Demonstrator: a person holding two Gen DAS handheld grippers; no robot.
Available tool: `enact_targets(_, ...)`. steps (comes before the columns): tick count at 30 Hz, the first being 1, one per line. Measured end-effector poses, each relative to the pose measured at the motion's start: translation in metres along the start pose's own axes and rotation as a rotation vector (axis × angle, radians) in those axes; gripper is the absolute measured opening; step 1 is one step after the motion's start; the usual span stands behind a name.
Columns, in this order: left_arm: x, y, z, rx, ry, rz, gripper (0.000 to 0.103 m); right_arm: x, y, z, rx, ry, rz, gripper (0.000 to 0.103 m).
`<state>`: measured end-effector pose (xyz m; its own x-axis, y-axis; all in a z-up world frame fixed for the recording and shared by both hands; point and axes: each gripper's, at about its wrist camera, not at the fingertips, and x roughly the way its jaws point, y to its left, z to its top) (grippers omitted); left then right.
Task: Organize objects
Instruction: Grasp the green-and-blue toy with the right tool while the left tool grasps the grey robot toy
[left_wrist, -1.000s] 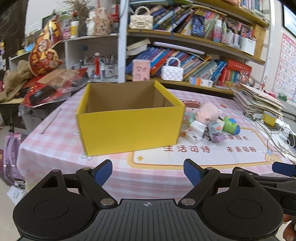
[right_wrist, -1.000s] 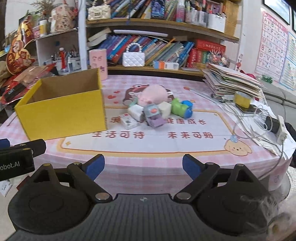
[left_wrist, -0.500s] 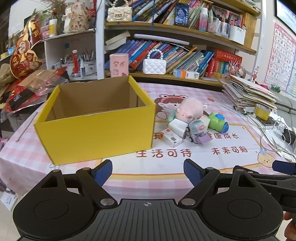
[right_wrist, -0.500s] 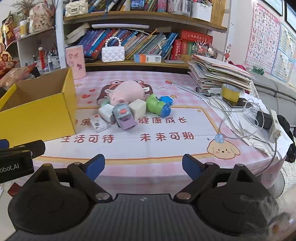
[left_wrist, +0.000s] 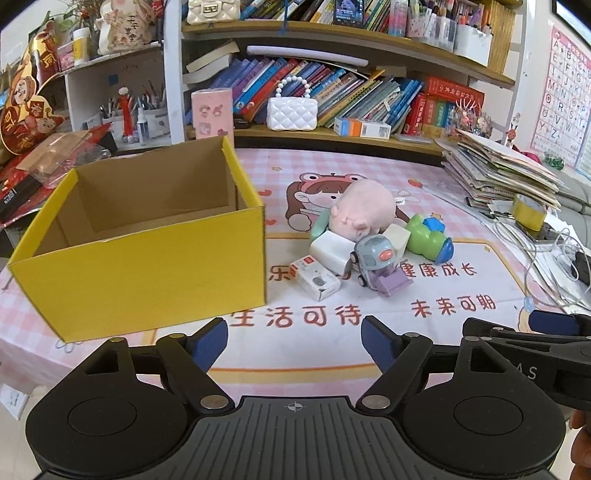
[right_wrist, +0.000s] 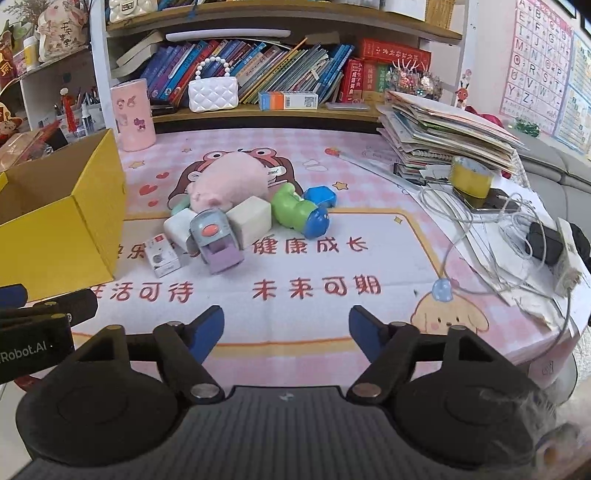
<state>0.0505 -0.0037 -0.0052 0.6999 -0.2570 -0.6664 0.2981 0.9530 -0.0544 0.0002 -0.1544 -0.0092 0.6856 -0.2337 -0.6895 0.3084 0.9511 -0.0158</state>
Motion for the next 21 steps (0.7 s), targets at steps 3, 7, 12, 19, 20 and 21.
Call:
enact_targets(3,0.01,-0.01,0.006,-0.006,0.009,-0.002,0.074,0.01,-0.009,0.008,-0.007,0.0,0.011,0.068)
enact_targets(7,0.025,-0.025,0.015,-0.02,0.019,-0.002,0.067,0.026,-0.023,0.019,-0.015,0.005,0.029,0.064)
enact_targets(12,0.044,-0.041,0.029,-0.041,0.029,-0.001,0.059,0.047,-0.039,0.032,-0.021,0.021,0.058,0.057)
enact_targets(19,0.079,-0.062,0.05,-0.068,0.036,0.007,0.053,0.078,-0.058,0.052,-0.043,0.016,0.079,0.055)
enact_targets(20,0.086,-0.065,0.052,-0.076,0.042,0.009,0.053,0.082,-0.059,0.054,-0.053,0.012,0.082,0.055)
enact_targets(21,0.092,-0.067,0.054,-0.083,0.048,0.01,0.051,0.086,-0.061,0.057,-0.063,0.008,0.083,0.055)
